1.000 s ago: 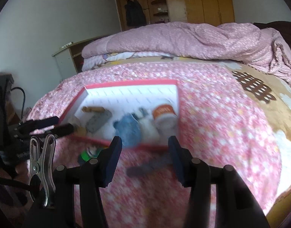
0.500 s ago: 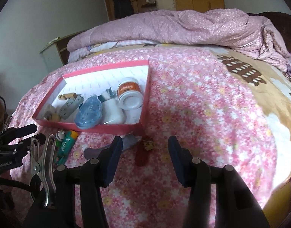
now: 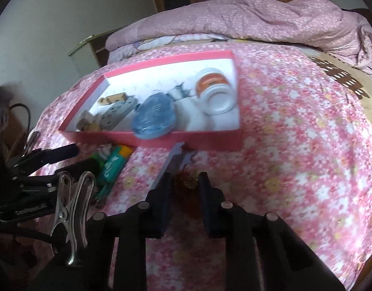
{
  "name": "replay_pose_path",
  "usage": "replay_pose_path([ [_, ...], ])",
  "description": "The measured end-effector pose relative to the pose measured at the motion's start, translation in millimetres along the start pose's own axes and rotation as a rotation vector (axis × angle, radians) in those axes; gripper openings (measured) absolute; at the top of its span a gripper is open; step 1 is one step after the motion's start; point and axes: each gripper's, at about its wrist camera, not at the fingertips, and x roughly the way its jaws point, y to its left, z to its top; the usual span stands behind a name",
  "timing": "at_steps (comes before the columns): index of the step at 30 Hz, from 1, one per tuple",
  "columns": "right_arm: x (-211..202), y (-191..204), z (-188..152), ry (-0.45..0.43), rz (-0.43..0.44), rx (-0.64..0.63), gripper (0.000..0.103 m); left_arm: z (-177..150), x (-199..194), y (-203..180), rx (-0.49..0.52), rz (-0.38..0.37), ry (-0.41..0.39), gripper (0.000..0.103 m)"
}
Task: Organize rigid objects
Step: 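Grasp the red toy figure with the right tool while the left tool grasps the green-capped figure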
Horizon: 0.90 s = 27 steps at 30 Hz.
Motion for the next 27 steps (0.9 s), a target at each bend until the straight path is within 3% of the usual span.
replay_pose_path([
  [6,2,15,-4,0.012,0.051,-0.017,0.023,-3,9,-7,-0.009,0.006,0.013,0.068],
  [11,2,19,-5,0.011,0.036,-0.028,0.023,-3,11,-15,0.012,0.041,0.002,0.067],
  [13,2,17,-5,0.012,0.045,-0.011,0.023,-5,10,-16,0.023,0.028,-0.006,0.058],
  [15,1,15,-4,0.014,0.051,0.005,0.023,-5,7,-17,0.033,0.011,-0.011,0.035],
  [17,-2,13,-5,0.014,0.052,0.015,0.023,-6,4,-17,0.033,-0.017,-0.006,0.026],
  [22,-17,11,-6,-0.006,0.025,0.006,0.023,-17,-9,-11,0.056,-0.010,0.007,0.025],
  [27,-23,9,-16,0.011,0.004,-0.016,0.031,-30,-16,5,0.022,-0.034,0.022,0.026],
])
